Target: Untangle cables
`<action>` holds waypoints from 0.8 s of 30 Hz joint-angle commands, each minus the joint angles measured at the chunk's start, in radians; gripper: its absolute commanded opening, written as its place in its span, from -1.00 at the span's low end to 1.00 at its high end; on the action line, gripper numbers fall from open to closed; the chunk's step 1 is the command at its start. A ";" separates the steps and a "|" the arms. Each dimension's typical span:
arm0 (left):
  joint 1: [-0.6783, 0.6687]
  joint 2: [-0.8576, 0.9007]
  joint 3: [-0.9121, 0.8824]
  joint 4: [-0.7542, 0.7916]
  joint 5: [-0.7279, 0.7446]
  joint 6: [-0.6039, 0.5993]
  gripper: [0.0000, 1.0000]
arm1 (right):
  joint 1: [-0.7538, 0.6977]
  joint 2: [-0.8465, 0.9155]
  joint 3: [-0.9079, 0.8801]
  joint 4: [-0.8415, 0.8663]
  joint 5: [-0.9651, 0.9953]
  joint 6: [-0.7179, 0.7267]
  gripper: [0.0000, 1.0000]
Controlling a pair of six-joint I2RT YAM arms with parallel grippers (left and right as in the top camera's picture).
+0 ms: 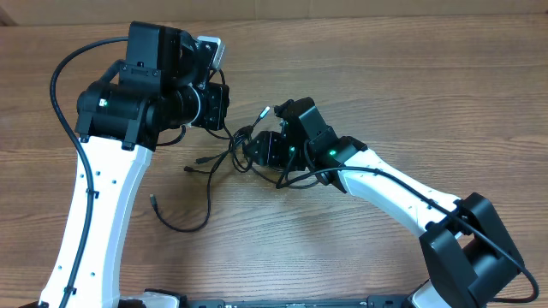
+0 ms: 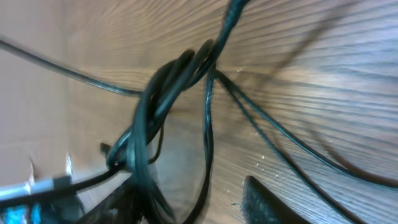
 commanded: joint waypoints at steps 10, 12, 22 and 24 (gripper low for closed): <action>0.005 0.007 -0.007 -0.077 -0.475 -0.208 -0.92 | 0.005 -0.010 0.000 -0.146 0.388 0.134 -0.92; 0.006 0.007 -0.007 -0.101 -0.591 -0.259 -0.91 | 0.005 -0.010 0.000 -0.154 0.396 0.134 -0.92; 0.008 0.007 -0.007 -0.217 -0.953 -0.474 -0.92 | 0.000 -0.010 0.000 -0.254 0.617 0.202 -0.92; 0.008 0.007 -0.007 -0.217 -0.954 -0.473 -0.91 | 0.000 -0.010 0.000 -0.268 0.698 0.202 -0.92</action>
